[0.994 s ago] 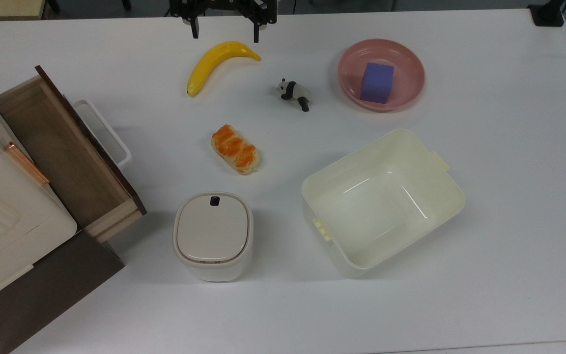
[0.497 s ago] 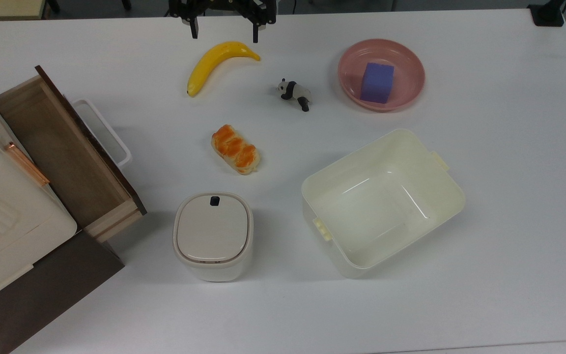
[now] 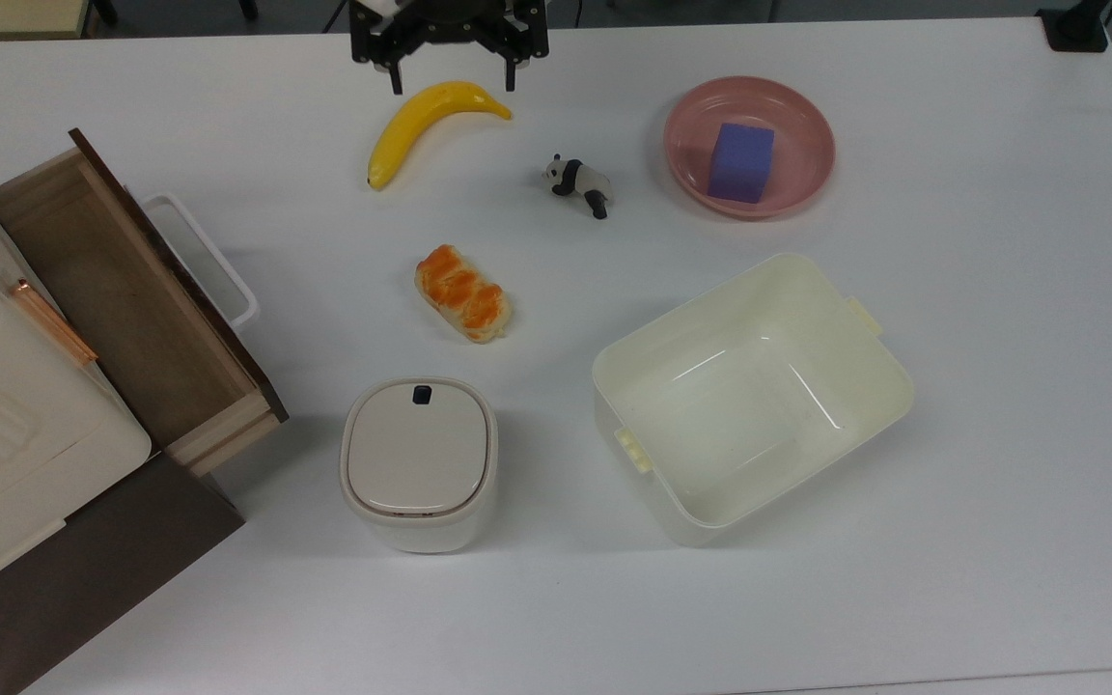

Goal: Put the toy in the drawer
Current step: 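Lower the gripper onto the panda toy and close it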

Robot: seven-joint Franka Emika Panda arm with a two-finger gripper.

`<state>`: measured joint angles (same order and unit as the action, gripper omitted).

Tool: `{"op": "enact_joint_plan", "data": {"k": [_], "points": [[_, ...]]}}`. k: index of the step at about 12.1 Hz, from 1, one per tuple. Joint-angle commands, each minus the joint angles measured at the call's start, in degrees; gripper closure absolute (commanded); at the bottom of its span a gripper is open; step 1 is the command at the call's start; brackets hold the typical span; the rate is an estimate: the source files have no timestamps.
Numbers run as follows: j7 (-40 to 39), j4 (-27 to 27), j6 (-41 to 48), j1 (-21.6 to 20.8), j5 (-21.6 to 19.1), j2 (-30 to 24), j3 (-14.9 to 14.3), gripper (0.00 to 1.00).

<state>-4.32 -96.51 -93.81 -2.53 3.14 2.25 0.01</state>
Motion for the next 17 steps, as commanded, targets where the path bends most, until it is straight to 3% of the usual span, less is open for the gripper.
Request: {"op": "enact_joint_plan", "data": {"k": [1,5,12,13,14,16,17], "points": [[-12.25,-10.95,-2.77,-1.95,-1.38,-3.84,-0.36,0.00],[-21.23,-19.14,-6.39,-6.51,-0.77,-1.65,-0.36,0.00],[-20.91,-19.60,-11.04,-12.59,1.52,8.73,-0.36,0.00],[-20.56,-19.51,-12.09,-13.63,1.61,9.78,-0.36,0.05],[-19.25,-19.16,-12.71,-14.51,1.69,11.35,-0.45,0.18],[-18.71,-18.89,-12.72,-14.52,2.74,11.72,-0.45,0.60],[-18.71,-18.72,-12.54,-14.61,2.75,11.72,-0.45,0.76]]}}
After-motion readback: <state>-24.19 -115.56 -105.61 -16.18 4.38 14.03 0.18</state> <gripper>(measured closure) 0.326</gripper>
